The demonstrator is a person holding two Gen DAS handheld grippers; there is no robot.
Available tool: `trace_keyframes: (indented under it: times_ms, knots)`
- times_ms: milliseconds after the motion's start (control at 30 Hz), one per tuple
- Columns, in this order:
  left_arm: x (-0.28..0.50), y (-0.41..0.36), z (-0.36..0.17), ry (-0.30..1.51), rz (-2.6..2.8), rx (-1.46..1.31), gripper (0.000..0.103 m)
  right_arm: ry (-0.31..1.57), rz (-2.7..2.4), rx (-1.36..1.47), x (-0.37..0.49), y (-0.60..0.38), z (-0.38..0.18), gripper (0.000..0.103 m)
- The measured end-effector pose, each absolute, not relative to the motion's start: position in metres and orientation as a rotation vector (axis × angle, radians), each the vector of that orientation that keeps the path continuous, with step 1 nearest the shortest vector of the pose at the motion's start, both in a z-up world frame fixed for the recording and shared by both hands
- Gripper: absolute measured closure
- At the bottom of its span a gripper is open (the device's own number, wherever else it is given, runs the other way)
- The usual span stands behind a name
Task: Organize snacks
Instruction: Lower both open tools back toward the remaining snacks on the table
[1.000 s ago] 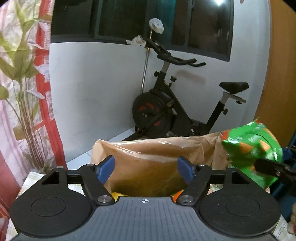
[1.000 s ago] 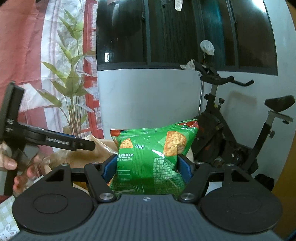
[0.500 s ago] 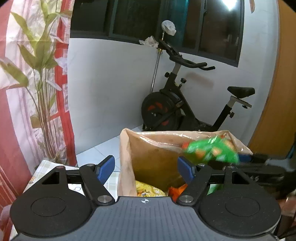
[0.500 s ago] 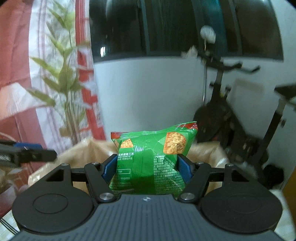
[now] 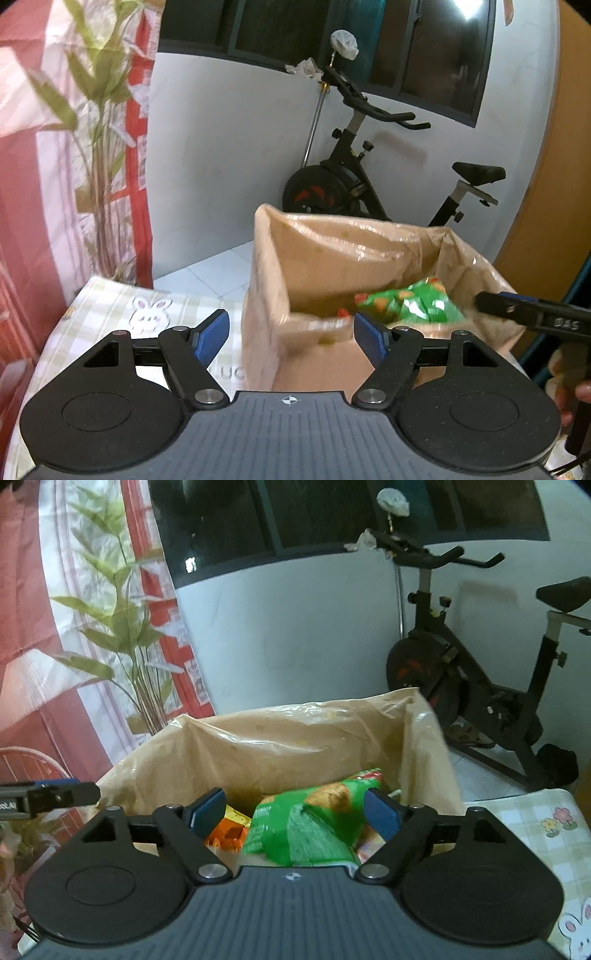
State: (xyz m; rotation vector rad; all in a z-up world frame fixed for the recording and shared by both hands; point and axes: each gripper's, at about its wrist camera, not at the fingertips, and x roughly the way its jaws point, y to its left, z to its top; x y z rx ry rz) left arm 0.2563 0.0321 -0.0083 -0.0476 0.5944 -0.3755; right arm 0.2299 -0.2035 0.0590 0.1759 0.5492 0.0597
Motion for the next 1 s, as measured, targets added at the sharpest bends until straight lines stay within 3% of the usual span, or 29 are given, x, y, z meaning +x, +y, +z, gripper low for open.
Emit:
trace_keyframes:
  times_ms: [467, 1000]
  knots:
    - [0.193, 0.051, -0.05, 0.648, -0.309, -0.039, 0.026, 0.383, 0.057, 0.153, 0.122, -0.179, 0.042, 0.018]
    - [0.148, 0.044, -0.116, 0.777, -0.329, 0.038, 0.027, 0.577, 0.113, 0.108, 0.093, -0.159, -0.032, 0.012]
